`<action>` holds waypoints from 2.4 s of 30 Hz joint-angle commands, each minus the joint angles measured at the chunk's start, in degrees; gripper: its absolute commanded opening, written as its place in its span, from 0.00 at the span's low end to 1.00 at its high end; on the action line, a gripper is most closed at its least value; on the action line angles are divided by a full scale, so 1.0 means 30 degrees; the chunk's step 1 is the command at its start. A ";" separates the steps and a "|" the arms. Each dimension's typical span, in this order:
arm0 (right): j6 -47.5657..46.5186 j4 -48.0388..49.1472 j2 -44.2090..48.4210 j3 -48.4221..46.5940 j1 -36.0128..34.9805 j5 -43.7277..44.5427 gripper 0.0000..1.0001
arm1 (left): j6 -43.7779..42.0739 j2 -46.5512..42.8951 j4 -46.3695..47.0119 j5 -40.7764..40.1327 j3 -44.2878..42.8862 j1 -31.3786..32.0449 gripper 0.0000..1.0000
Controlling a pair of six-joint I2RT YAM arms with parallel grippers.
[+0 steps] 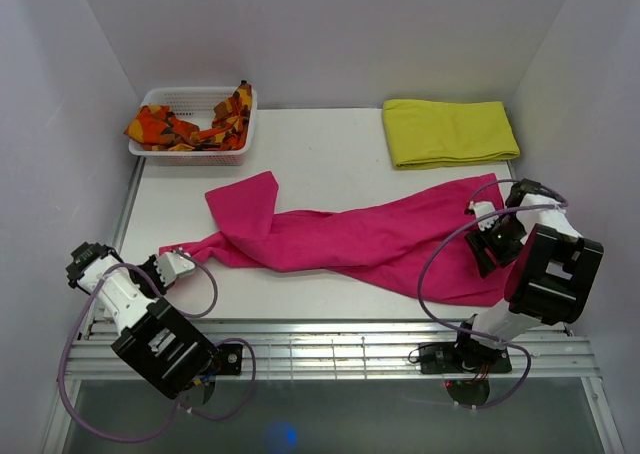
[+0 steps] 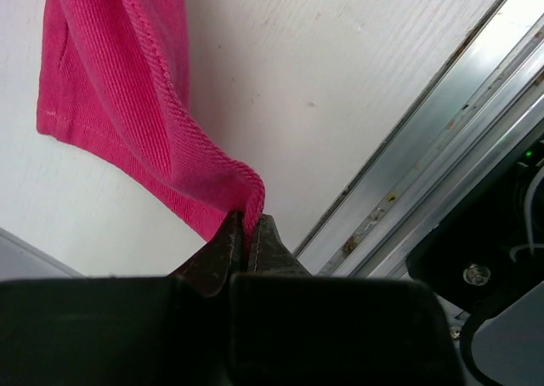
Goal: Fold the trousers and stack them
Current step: Flatten the trousers out
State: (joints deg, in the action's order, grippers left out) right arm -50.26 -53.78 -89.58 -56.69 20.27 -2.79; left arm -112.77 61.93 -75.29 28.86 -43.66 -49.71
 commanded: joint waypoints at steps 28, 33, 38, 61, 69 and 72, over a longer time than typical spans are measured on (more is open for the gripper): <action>-0.2817 0.0291 -0.2103 -0.2109 0.2793 0.0080 0.77 | -0.0040 0.7468 -0.1711 0.7213 -1.0420 0.0451 0.72; -0.2759 -0.0295 -0.2364 -0.3220 0.2793 -0.0008 0.77 | 0.2431 0.9649 0.0059 0.7871 -1.2782 0.3353 0.98; -0.2290 -0.0531 -0.2484 -0.3780 0.2793 -0.0037 0.77 | 0.8076 1.0088 0.3322 0.6325 -1.1295 0.8038 0.98; -0.1265 0.0933 -0.2805 -0.4308 0.2764 -0.1795 0.75 | 1.6085 1.6122 1.2265 -0.0127 -0.9792 1.7128 0.83; -0.1410 0.3861 -0.2281 -0.1440 0.2793 -0.0420 0.73 | 1.9975 1.3642 1.1677 -0.0041 -1.0197 1.6602 0.00; -0.1469 0.4595 -0.1956 -0.0647 0.2823 -0.0097 0.73 | 2.4074 1.2582 1.1736 -0.0186 -1.2213 1.4617 0.00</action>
State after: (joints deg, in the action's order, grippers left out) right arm -54.22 -43.64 -97.84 -60.20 28.51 -4.32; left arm -52.62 107.09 -41.34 29.06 -73.32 -0.58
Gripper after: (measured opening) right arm 0.733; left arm 0.022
